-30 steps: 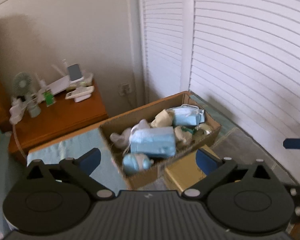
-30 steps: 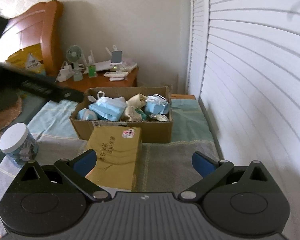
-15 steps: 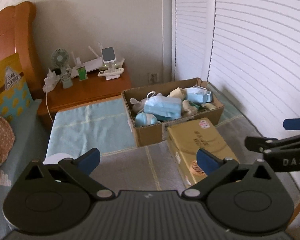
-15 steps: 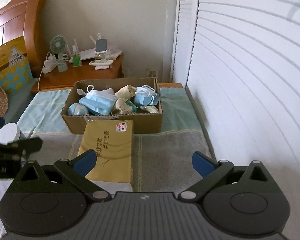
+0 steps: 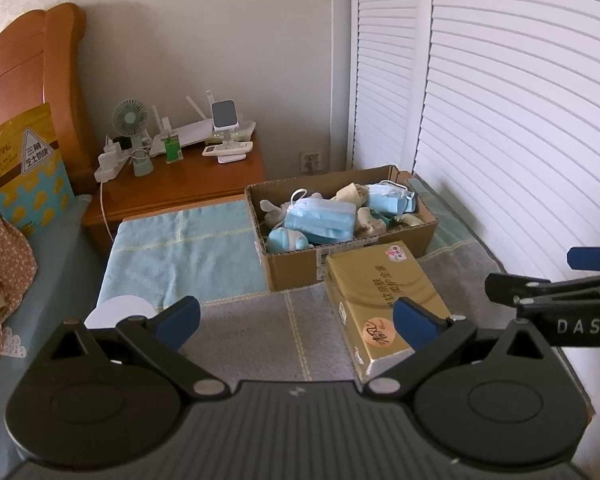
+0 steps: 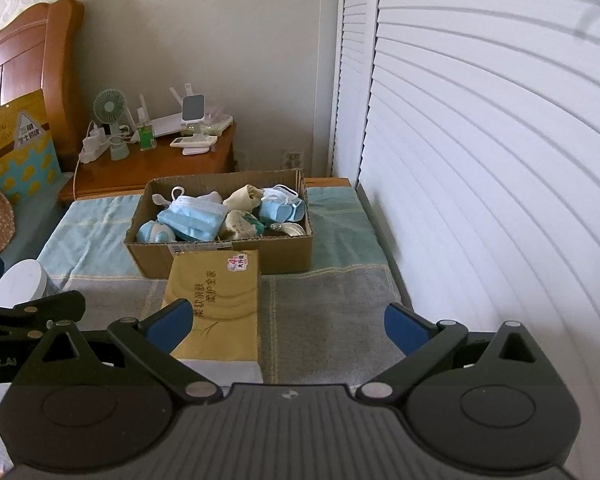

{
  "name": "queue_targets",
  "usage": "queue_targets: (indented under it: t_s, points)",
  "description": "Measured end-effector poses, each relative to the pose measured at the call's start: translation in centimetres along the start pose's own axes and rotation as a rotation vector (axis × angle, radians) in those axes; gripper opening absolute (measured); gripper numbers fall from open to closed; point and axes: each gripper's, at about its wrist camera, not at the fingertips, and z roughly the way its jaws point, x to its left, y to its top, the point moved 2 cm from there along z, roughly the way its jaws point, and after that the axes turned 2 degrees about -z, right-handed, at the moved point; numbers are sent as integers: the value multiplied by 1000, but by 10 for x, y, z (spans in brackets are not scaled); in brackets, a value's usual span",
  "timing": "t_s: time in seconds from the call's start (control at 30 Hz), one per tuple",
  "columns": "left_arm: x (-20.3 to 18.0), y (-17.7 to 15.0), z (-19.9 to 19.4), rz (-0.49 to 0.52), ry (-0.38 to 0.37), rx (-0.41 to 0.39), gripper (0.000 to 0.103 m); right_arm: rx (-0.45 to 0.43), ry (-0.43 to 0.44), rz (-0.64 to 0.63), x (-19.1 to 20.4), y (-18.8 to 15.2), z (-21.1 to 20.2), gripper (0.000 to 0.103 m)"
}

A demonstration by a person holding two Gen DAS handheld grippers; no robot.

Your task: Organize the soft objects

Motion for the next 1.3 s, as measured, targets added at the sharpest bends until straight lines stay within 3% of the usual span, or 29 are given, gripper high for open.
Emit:
queue_targets:
  t_s: [1.3]
  points:
    - [-3,0,4,-3,5,19,102,5,8,12,-4,-2,0,103]
